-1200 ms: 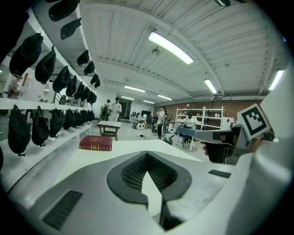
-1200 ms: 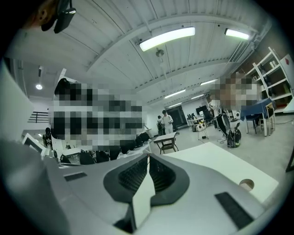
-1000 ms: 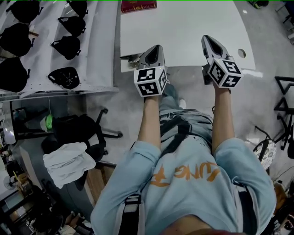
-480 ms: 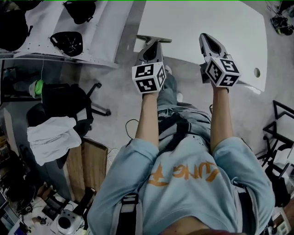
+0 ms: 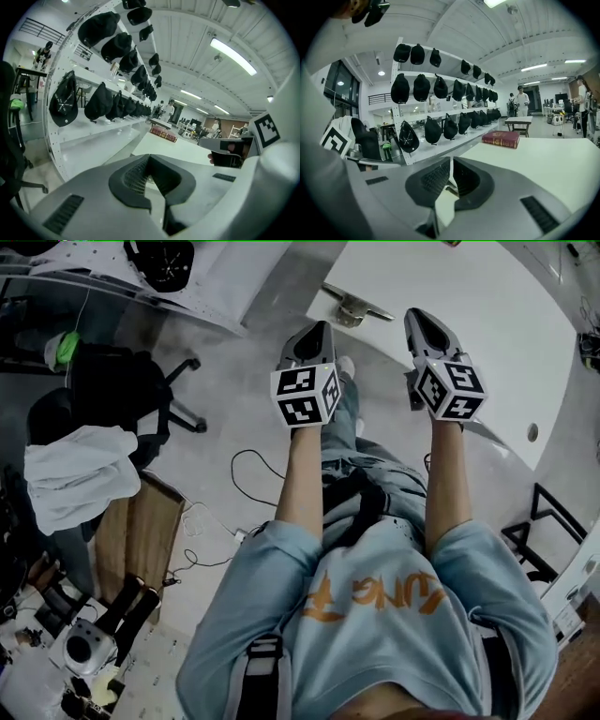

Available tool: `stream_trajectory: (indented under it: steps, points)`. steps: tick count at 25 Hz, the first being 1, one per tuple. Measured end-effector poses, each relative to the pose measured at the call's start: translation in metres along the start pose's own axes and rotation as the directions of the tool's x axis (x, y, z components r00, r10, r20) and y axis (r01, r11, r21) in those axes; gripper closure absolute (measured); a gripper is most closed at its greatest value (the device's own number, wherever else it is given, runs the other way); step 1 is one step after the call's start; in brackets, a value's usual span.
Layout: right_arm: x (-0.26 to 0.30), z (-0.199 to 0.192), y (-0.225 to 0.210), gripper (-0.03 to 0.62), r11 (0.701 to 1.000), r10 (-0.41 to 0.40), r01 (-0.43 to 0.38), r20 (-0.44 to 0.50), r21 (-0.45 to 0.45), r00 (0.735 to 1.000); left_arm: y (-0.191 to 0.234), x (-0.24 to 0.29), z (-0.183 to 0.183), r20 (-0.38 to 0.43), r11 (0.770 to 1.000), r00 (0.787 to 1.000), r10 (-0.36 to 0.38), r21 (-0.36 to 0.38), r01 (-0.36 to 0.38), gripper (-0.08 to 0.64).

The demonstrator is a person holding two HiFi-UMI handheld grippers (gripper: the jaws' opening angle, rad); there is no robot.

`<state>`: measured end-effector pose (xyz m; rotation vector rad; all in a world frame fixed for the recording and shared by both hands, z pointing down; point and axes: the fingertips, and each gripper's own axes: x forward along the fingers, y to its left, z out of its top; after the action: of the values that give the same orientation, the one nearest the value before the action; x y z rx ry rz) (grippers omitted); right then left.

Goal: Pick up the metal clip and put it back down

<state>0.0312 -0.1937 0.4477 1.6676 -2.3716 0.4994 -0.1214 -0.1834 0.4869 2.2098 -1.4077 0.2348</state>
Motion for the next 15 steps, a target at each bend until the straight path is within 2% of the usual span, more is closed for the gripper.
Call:
stream_trajectory:
  steps: [8,15]
  points:
    - [0.04,-0.025,0.04,0.558,0.985,0.114,-0.126,-0.111,-0.115,0.987,0.029,0.005,-0.019,-0.006,0.995,0.999,0.054,-0.087,-0.054,0.538]
    - [0.059,-0.047,0.055,0.557,0.965,0.155,-0.189,-0.184,-0.183,0.971,0.041,0.009,-0.029,-0.009,0.987,0.996,0.094,-0.133,-0.094,0.538]
